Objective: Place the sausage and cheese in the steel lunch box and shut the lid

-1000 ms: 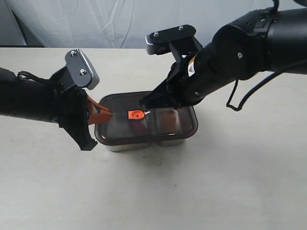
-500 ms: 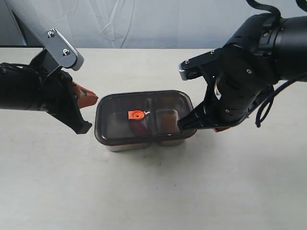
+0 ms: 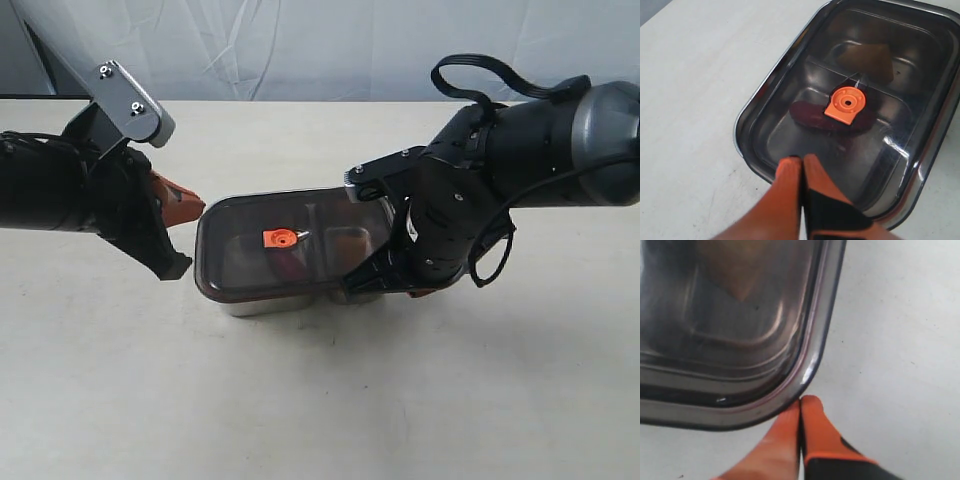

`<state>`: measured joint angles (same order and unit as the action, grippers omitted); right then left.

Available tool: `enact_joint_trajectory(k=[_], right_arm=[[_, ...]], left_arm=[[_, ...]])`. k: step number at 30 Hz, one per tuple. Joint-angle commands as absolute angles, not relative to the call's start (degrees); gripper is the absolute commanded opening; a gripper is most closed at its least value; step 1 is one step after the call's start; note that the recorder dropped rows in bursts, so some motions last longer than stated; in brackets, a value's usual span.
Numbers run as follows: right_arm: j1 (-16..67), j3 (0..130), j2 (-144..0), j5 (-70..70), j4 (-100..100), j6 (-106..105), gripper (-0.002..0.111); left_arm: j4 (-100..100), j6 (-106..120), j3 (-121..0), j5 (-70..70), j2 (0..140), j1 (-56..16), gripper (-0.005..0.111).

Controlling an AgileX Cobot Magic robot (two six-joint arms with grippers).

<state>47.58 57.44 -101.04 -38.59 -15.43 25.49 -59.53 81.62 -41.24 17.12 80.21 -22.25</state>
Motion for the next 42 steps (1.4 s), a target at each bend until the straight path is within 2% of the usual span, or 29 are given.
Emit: enact_joint_trajectory(k=[1,21,35,38,42], right_arm=[[47.4,57.3,-101.6,-35.8,-15.2,25.3,0.000],[47.4,57.4,-101.5,-30.9,-19.2,25.4,0.000],[47.4,57.4,-101.0,-42.1,-18.3,25.1,0.000],[47.5,57.4,-98.1,-43.2,-11.7,20.5,0.000],[47.6,57.4,-94.3,-35.5,9.1,3.5,0.000]], left_arm=[[-59.4,81.3,-41.0,17.4,79.7,-22.4,0.000],[-59.4,81.3,-41.0,17.4,79.7,-22.4,0.000],[-58.3,81.3,-41.0,17.1,79.7,-22.4,0.000],[-58.2,81.3,-41.0,16.6,79.7,-22.4,0.000],[-57.9,79.4,-41.0,12.9,78.9,-22.4,0.000]])
